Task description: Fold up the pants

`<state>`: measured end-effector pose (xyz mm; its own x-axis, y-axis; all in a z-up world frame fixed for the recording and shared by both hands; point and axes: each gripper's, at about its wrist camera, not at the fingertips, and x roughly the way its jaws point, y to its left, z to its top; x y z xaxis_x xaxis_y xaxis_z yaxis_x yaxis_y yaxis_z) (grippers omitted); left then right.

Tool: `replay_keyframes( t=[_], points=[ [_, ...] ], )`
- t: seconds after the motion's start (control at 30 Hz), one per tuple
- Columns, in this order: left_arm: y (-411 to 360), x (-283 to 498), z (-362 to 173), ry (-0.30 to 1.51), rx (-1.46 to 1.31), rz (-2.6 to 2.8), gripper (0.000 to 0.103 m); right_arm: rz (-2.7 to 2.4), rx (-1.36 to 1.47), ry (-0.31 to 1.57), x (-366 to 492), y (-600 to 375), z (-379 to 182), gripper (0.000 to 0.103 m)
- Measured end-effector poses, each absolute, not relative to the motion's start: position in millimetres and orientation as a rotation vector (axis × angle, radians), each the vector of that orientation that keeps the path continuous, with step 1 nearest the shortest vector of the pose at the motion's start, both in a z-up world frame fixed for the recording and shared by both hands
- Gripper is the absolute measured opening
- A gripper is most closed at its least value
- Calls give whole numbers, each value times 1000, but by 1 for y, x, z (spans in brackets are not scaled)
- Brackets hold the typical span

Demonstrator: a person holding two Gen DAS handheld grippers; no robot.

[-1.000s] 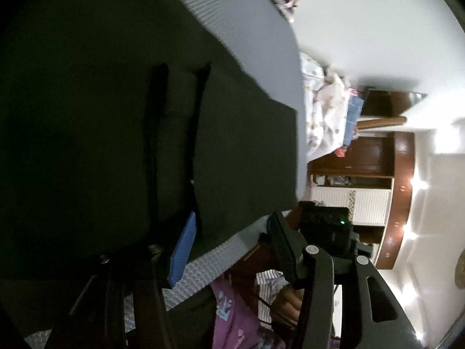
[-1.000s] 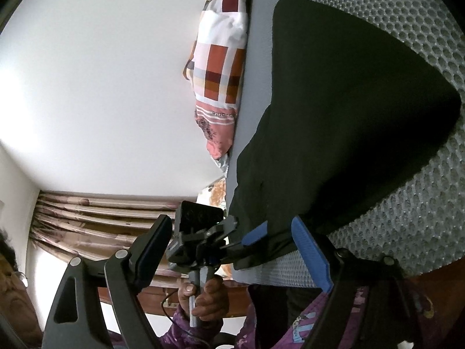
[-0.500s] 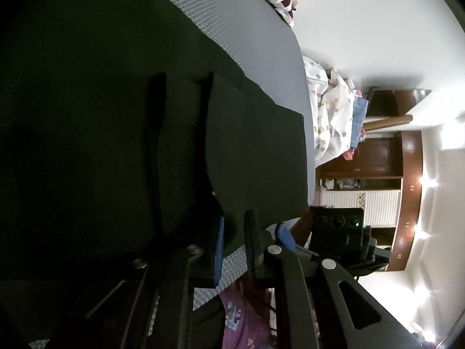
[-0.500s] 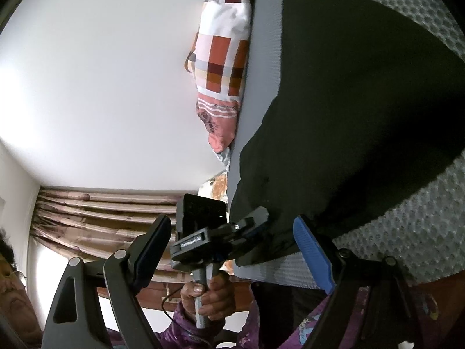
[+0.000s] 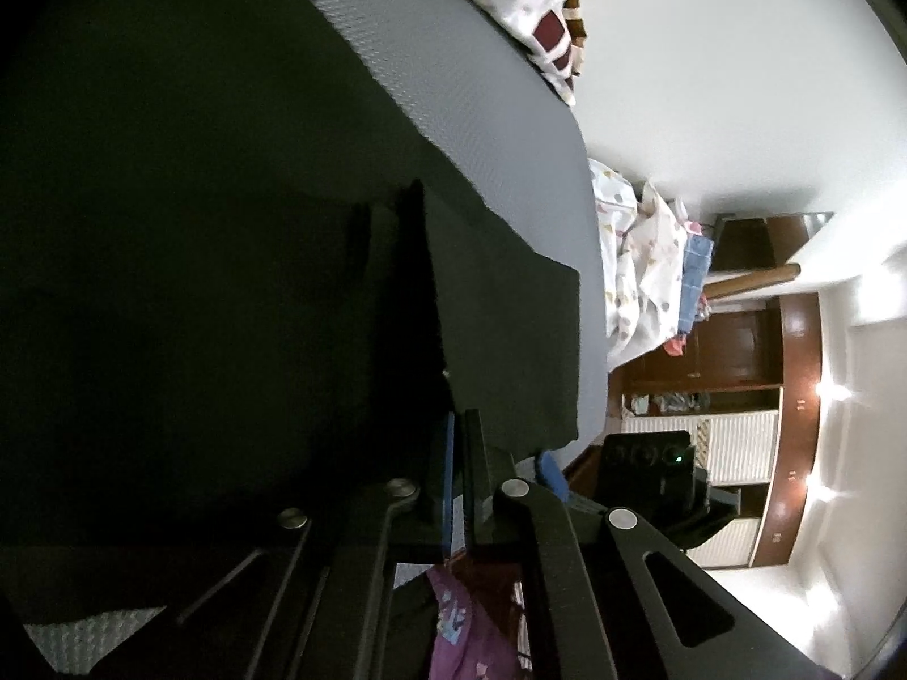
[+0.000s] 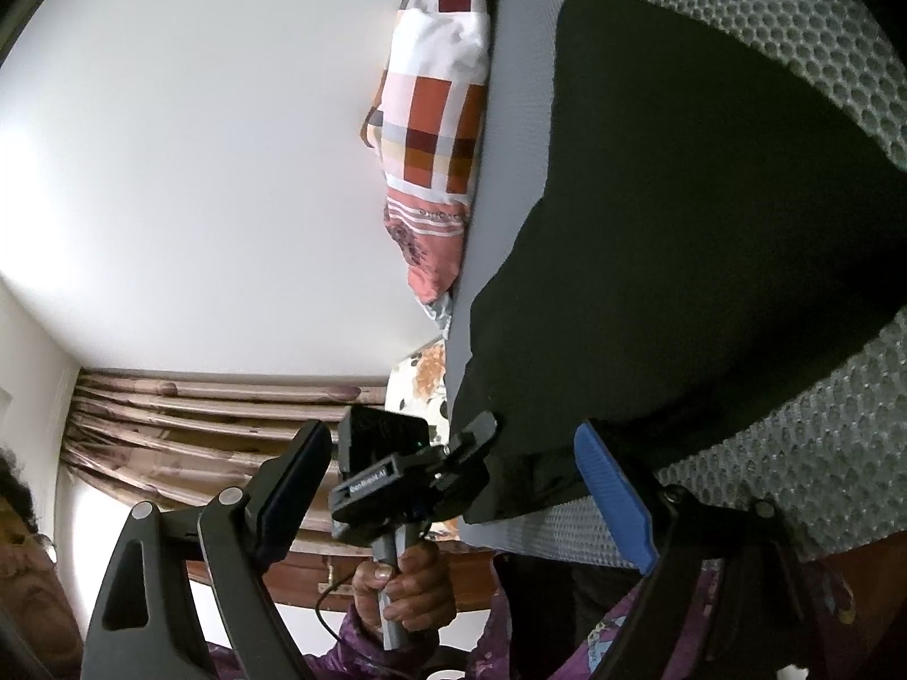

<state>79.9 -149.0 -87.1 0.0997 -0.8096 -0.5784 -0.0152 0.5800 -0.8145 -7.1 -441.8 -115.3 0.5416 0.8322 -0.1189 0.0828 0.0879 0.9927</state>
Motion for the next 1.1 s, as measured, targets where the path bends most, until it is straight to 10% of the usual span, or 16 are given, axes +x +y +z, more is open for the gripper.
replay_keyframes(
  t=[0.43,0.7,1.1],
  points=[
    [-140,76,-92,1378,-820,-701,3,690,1418,857,-3,-440,-116,91],
    [-157,104,-88,1383,-712,-718,38,741,1373,934,2,-418,-118,92],
    [-149,111,-107,1393,-813,-753,45,677,1345,1021,0,-411,-115,91]
  ],
)
